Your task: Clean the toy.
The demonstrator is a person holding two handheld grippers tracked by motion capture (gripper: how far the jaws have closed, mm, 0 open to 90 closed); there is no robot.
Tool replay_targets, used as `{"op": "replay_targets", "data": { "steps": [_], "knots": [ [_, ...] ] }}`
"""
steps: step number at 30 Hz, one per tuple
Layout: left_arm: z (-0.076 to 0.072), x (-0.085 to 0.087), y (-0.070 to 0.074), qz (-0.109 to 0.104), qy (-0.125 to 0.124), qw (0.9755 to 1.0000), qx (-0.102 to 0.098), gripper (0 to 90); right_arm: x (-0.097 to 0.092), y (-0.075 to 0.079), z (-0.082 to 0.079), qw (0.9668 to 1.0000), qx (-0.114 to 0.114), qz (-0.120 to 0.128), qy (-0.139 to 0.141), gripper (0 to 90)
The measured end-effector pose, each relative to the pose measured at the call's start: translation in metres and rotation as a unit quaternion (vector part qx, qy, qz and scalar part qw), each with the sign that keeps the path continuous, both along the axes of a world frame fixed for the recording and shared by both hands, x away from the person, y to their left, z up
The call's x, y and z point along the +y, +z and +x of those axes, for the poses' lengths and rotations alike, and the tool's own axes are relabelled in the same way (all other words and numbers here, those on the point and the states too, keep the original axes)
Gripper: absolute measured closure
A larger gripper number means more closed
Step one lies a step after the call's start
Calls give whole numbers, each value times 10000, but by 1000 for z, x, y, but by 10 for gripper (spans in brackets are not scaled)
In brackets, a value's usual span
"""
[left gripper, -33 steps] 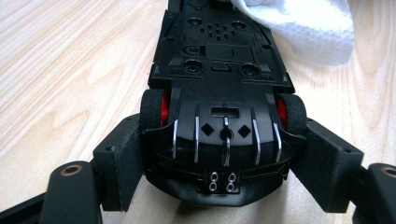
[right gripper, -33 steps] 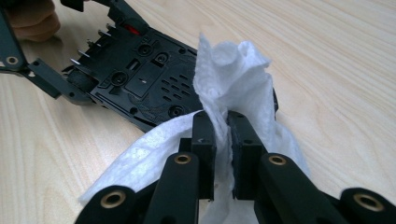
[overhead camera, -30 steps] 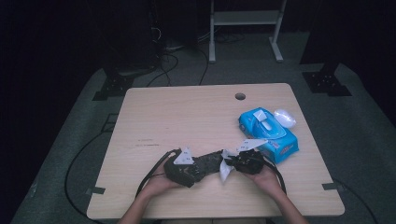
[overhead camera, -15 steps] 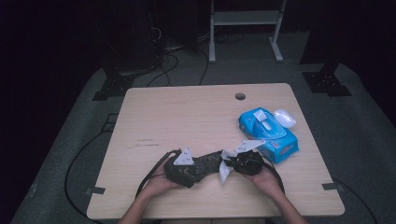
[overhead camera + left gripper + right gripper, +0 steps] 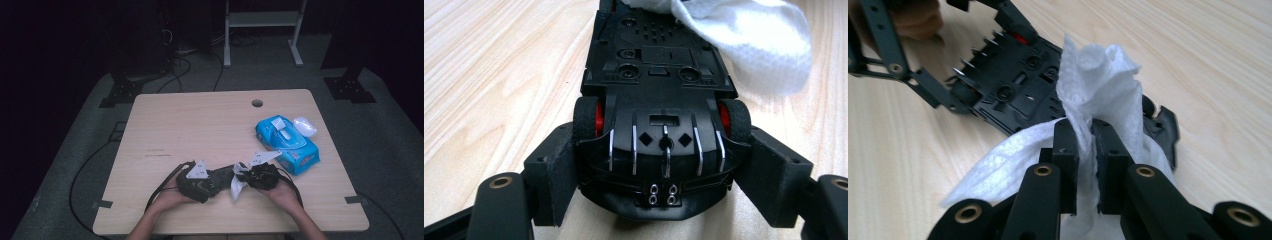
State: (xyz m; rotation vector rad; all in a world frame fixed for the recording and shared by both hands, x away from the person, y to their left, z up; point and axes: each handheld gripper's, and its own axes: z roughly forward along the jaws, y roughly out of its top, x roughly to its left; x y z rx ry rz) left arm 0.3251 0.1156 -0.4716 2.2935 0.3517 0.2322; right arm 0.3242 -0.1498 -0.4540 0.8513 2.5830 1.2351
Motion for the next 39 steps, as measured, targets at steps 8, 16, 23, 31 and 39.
{"op": "replay_targets", "data": {
  "steps": [8,16,23,31,39],
  "knots": [
    [-1,-2,0,-37,-90,9999,39,243,-15,-2,7,9990,90,-29,-432,811],
    [-4,-6,0,-88,-279,9995,79,242,16,4,-8,9997,-101,25,218,802],
    [-4,-10,0,-98,-281,9995,68,243,34,5,-13,9988,-26,375,313,806],
    [-5,-11,2,-130,-278,9995,55,244,32,4,-8,9991,-17,415,109,806],
    [-8,-16,0,-41,-288,9996,-45,244,53,6,-14,9985,-90,427,319,812]
  ]
}}
